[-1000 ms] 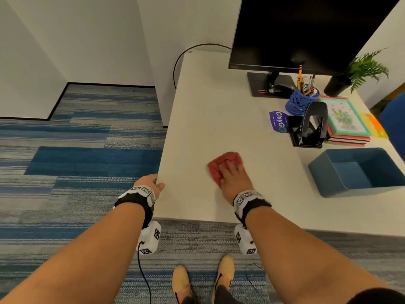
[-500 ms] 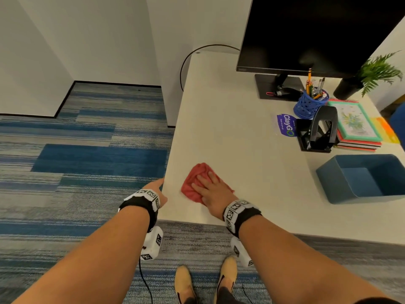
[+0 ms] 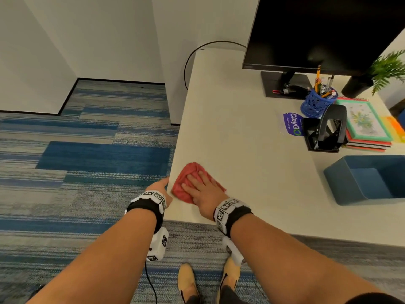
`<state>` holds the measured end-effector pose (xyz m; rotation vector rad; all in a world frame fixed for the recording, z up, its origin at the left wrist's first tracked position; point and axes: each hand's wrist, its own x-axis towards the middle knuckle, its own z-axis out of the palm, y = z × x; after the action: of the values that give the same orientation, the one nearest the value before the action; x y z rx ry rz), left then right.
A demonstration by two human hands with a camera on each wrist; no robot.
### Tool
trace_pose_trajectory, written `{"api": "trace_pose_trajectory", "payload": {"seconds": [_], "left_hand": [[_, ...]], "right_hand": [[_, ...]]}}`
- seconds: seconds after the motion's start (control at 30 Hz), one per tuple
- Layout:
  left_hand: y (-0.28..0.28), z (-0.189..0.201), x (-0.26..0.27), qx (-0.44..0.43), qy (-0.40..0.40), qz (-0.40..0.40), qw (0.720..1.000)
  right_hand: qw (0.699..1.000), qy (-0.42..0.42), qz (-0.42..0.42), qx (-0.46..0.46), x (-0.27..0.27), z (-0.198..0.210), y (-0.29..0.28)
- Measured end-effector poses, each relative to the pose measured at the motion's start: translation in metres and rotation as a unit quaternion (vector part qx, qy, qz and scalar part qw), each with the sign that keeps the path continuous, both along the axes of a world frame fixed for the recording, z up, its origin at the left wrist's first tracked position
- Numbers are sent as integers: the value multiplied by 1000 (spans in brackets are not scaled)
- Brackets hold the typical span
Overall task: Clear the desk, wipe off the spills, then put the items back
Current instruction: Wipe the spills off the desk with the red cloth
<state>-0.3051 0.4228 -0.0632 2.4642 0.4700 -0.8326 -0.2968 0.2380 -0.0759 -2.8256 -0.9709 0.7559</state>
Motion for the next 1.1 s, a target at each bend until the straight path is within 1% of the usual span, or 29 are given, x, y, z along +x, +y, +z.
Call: {"api": "trace_pose_trajectory", "payload": {"seconds": [0.03, 0.07, 0.17, 0.2, 0.23, 0.3, 0.4, 0.47, 0.53, 0.6, 0.67, 0.73, 0.77, 0.8, 0.83, 0.9, 0.97, 1.0, 1.03, 1.1], "left_hand": [[0, 0, 0, -2, 5, 0, 1000], [0, 1, 1, -4, 9, 1, 1000], [-1, 3, 1, -7, 16, 5, 1000], [-1, 3, 1, -8, 16, 4, 1000], [0, 3, 1, -9, 15, 2, 1000], [0, 1, 0, -13, 9, 6, 1000], [-1, 1, -4, 1, -14, 14, 1000], [-3, 2, -5, -1, -35, 16, 999], [-3, 3, -3, -8, -19, 10, 1000], [-1, 3, -1, -10, 10, 9, 1000], [-1, 3, 1, -8, 25, 15, 1000], [-2, 3, 2, 0, 30, 7, 1000], [-2, 3, 3, 6, 32, -2, 999], [-4, 5, 4, 15, 32, -10, 999], [-5, 6, 6, 27, 29, -20, 999], [-9, 10, 10, 52, 19, -35, 998], [-15, 14, 15, 68, 16, -42, 997], [-18, 16, 17, 69, 14, -41, 997], [-20, 16, 19, 69, 12, -36, 997], [-25, 16, 24, 69, 4, -25, 997]], "right_hand": [[1000, -3, 4, -7, 1, 1, -12], [1000, -7, -13, -17, 6, 1, -23], [990, -12, -137, -42, 28, 8, -35], [984, -1, -172, -44, 36, 9, -28], [981, 10, -189, -46, 41, 10, -18], [985, 17, -169, -40, 39, 10, 8], [997, 11, -74, -10, 13, 7, 31], [999, 9, -30, 10, -6, 3, 27], [1000, 0, -23, 8, -9, -1, 4], [997, -23, -74, -15, 0, -4, -27], [983, -39, -176, -36, 13, -2, -52], [965, -18, -258, -41, 22, 2, -55], [961, -14, -272, -38, 23, 5, -48], [963, -15, -266, -32, 20, 6, -39], [970, -18, -240, -23, 14, 6, -29], [986, -22, -165, -9, -2, 5, -17], [992, -27, -124, -2, -12, 2, -25], [992, -32, -125, -1, -11, 1, -35], [989, -37, -145, -5, -9, 0, -47], [970, -44, -240, -20, -3, -2, -77]]}}
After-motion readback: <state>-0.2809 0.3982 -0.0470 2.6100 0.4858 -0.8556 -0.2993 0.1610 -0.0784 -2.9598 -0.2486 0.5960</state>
